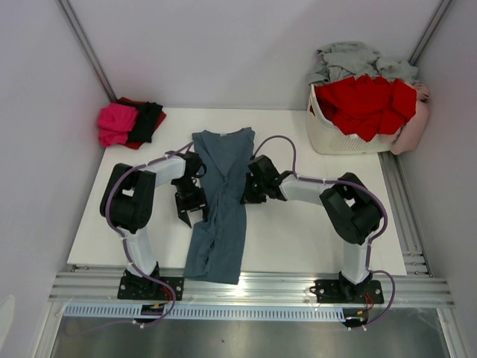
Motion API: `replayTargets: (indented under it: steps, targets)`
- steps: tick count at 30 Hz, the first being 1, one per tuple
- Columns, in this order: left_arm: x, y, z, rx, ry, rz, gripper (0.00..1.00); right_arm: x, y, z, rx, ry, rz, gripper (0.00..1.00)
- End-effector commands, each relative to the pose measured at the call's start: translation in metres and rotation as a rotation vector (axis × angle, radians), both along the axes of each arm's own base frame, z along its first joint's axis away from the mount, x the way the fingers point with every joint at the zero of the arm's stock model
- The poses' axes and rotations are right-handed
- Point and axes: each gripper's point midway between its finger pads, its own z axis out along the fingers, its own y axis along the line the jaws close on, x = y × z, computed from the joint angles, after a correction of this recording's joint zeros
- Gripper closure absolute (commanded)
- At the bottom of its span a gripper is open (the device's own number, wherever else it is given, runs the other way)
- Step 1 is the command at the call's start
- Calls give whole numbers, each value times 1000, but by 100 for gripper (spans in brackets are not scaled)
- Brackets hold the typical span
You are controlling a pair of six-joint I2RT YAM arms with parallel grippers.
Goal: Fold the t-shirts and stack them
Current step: Rotate the tshirt 90 degrees
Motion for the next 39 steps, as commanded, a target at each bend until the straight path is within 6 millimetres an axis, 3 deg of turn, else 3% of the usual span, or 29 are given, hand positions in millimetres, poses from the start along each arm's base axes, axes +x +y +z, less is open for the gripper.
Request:
replayTargets:
  steps: [1, 10, 18, 21, 22, 23, 25, 29, 30, 33, 34, 35, 36, 37, 39]
  targets:
    - [-16, -3, 12, -27, -11, -12, 40, 30, -17, 10, -80, -69, -99, 100]
    - [-26, 6, 13, 11, -25, 4, 40, 53, -70, 18, -185, -49, -204, 100]
    - [-21, -5, 16, -16, -30, 13, 40, 30, -46, 15, -104, 37, -62, 99]
    - [-16, -7, 19, -23, -48, 12, 40, 22, -38, 10, -103, 50, -26, 86]
    - [-14, -8, 20, -25, -54, 12, 40, 20, -37, 9, -103, 51, -19, 66]
    - [-13, -8, 21, -23, -59, 12, 40, 19, -35, 12, -100, 46, -10, 56]
    - [-1, -9, 27, -22, -93, 9, 40, 17, -33, 16, -97, 32, 10, 36]
    - [29, -8, 42, 21, -154, 3, 40, 16, -31, 39, -81, -18, 24, 30]
    - [51, -15, 57, 0, -220, 5, 40, 14, -32, 50, -78, -32, 32, 30]
    - [81, -26, 70, -31, -282, 15, 39, 7, -33, 70, -62, -62, 49, 30]
    - [103, -35, 87, -63, -345, 18, 38, 5, -32, 74, -60, -69, 56, 30]
    - [109, -38, 86, -73, -338, 16, 39, 2, -32, 77, -57, -72, 58, 30]
    - [114, -37, 71, -46, -295, 19, 39, -1, -32, 83, -48, -79, 63, 30]
    - [130, -40, 83, -48, -319, 26, 39, -3, -31, 87, -41, -85, 65, 30]
    - [136, -39, 60, -20, -251, 33, 39, -6, -29, 96, -3, -113, 77, 34]
